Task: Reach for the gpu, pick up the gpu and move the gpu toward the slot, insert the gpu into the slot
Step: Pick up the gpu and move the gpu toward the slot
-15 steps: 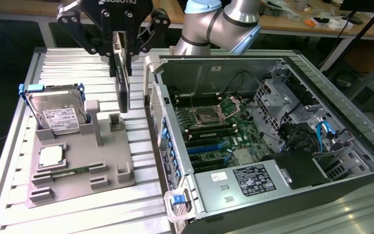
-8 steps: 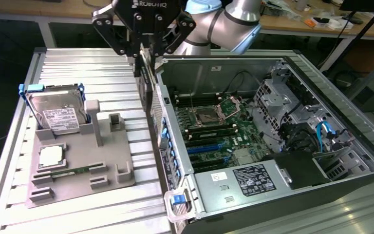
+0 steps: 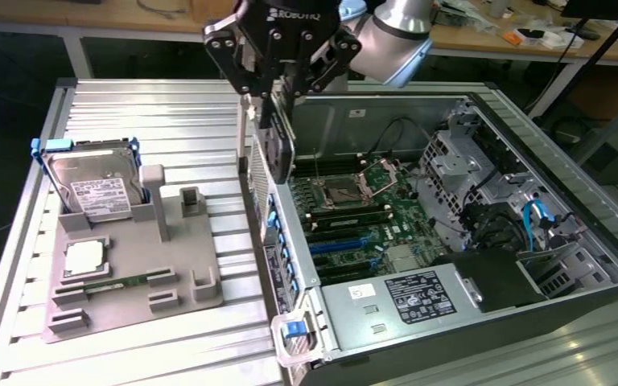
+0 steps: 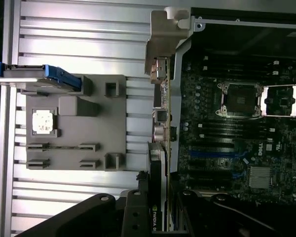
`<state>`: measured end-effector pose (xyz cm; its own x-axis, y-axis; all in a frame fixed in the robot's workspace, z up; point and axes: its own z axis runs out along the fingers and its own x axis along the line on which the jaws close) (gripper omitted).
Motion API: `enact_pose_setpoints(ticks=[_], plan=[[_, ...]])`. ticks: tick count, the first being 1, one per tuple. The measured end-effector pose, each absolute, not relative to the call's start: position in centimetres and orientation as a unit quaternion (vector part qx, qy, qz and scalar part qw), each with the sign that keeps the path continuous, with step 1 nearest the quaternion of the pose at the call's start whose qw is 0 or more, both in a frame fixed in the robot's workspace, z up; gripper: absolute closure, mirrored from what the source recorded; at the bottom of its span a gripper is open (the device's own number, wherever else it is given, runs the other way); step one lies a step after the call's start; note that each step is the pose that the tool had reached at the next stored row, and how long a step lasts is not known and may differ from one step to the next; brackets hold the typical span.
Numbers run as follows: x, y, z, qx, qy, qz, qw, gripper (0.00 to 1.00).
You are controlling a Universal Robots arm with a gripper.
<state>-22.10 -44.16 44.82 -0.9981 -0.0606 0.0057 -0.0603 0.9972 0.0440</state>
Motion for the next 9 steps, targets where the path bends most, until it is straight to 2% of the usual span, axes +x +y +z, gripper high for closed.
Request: enact_pose_setpoints(ticks=[9], plan=[[-18.0,-44.2,44.5,0.030,-0.999,-0.022,0.004,0.73]])
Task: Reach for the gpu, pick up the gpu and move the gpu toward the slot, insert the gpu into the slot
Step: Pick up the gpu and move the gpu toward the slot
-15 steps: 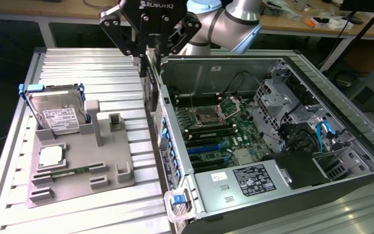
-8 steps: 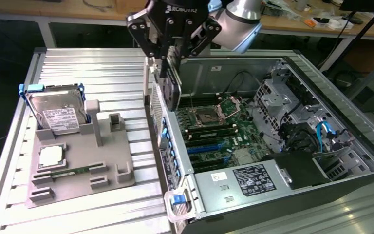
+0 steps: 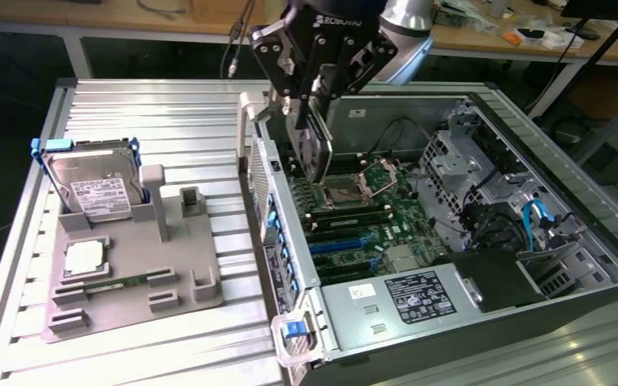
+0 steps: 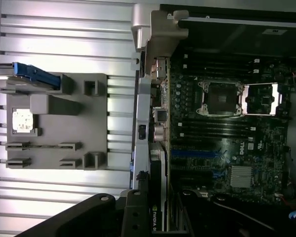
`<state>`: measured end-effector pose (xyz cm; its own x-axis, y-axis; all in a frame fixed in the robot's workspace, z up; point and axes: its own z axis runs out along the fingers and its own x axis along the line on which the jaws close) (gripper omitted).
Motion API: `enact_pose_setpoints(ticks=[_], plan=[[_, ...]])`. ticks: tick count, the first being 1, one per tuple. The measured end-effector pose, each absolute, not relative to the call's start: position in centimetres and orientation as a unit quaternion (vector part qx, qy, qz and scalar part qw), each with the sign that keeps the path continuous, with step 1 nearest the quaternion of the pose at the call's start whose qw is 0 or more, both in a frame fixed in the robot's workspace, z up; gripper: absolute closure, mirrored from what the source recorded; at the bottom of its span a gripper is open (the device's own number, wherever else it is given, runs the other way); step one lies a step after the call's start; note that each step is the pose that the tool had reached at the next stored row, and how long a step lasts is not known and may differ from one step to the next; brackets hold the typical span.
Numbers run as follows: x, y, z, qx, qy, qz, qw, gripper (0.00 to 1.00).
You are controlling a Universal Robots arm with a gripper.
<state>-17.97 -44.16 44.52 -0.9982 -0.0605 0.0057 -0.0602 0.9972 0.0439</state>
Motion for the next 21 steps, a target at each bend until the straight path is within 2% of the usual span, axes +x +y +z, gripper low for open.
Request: enact_pose_setpoints(ticks=[21], plan=[[-8.3,-44.2,43.8,0.030,-0.999,-0.022,0.004,0.73]])
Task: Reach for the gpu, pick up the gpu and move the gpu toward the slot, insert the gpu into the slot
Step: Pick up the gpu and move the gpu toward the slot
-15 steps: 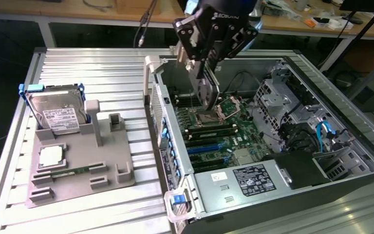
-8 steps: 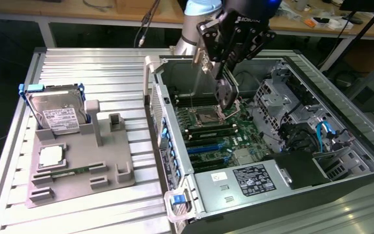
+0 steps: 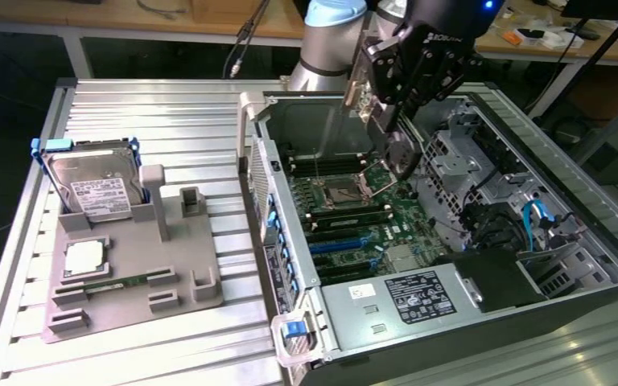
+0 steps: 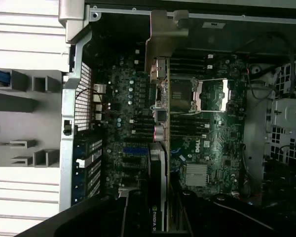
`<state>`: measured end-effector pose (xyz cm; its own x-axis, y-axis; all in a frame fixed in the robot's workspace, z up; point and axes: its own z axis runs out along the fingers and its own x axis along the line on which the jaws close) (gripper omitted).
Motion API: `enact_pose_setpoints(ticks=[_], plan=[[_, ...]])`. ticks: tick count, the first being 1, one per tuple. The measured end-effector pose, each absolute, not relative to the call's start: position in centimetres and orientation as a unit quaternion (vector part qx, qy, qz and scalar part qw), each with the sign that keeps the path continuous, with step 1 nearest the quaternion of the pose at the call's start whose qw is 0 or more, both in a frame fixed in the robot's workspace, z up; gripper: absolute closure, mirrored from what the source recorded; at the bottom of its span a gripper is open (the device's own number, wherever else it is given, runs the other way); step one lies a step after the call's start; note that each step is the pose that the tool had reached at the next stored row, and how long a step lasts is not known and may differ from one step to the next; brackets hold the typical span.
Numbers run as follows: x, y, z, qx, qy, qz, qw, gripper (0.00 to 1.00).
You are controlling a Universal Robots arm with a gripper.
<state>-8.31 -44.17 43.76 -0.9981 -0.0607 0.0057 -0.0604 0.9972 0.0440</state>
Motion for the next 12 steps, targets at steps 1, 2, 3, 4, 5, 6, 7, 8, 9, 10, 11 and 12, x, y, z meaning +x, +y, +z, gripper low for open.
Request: enact_pose_setpoints(ticks=[1,2,3,4,5,6,7,8,9,10,11,12], plan=[[-7.8,-44.2,43.7,0.030,-0.999,-0.022,0.004,0.73],[-7.3,-44.2,43.7,0.030,-0.999,-0.022,0.004,0.73],[-6.9,-44.2,43.7,0.030,-0.999,-0.022,0.004,0.73],[-6.4,-44.2,43.6,0.030,-0.999,-0.022,0.004,0.73],[-6.0,-44.2,43.6,0.030,-0.999,-0.022,0.004,0.73],[-5.5,-44.2,43.6,0.030,-0.999,-0.022,0.004,0.73],[-5.1,-44.2,43.5,0.030,-0.999,-0.022,0.004,0.73],[-4.7,-44.2,43.5,0.030,-0.999,-0.022,0.004,0.73],[-4.2,-44.2,43.5,0.030,-0.999,-0.022,0.004,0.73],[-3.8,-44.2,43.4,0.030,-0.999,-0.022,0.004,0.73],[-3.4,-44.2,43.4,0.030,-0.999,-0.022,0.004,0.73],[-3.3,-44.2,43.4,0.030,-0.999,-0.022,0.004,0.73]])
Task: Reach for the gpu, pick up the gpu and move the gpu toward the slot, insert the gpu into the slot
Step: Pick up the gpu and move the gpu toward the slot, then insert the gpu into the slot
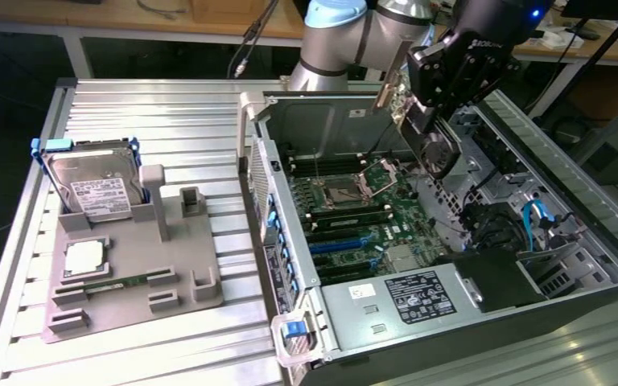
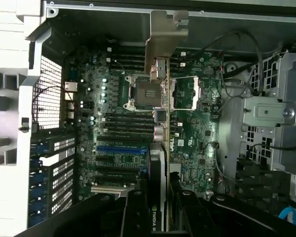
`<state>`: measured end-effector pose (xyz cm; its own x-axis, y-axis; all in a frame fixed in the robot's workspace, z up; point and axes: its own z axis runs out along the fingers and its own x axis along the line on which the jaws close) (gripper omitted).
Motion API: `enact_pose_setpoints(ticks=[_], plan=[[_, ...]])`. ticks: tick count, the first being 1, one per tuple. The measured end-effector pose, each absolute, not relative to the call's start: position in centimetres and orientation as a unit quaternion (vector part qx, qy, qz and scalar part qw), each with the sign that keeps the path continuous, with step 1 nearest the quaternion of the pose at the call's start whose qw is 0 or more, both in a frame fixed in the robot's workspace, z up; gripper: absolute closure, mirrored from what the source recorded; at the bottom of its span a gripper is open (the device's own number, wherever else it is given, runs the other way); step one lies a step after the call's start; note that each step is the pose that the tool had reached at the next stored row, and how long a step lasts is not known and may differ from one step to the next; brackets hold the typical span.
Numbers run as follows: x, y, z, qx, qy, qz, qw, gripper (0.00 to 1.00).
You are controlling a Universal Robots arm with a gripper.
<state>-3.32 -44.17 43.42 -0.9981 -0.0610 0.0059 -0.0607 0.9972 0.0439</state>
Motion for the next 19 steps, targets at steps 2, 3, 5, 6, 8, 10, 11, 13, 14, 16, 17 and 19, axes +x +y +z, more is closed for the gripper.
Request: enact_pose_setpoints(ticks=[2,3,5,6,8,10,11,13,14,16,17,19], plan=[[-3.33,-44.17,43.42,0.030,-0.999,-0.022,0.004,0.73],[-3.32,-44.16,43.42,0.030,-0.999,-0.022,0.004,0.73],[-3.31,-44.16,43.42,0.031,-0.999,-0.022,0.004,0.73],[-3.24,-44.17,43.42,0.036,-0.999,-0.022,0.004,0.73],[-3.20,-44.17,43.41,0.050,-0.998,-0.022,0.004,0.73],[-3.17,-44.16,43.39,0.072,-0.997,-0.022,0.004,0.73],[-3.14,-44.16,43.37,0.086,-0.996,-0.022,0.005,0.73],[-3.12,-44.16,43.33,0.108,-0.994,-0.022,0.005,0.73],[-3.11,-44.16,43.30,0.117,-0.993,-0.021,0.005,0.73],[-3.10,-44.16,43.25,0.135,-0.991,-0.021,0.006,0.73],[-3.09,-44.16,43.22,0.144,-0.989,-0.021,0.006,0.73],[-3.08,-44.16,43.18,0.162,-0.987,-0.021,0.006,0.73]])
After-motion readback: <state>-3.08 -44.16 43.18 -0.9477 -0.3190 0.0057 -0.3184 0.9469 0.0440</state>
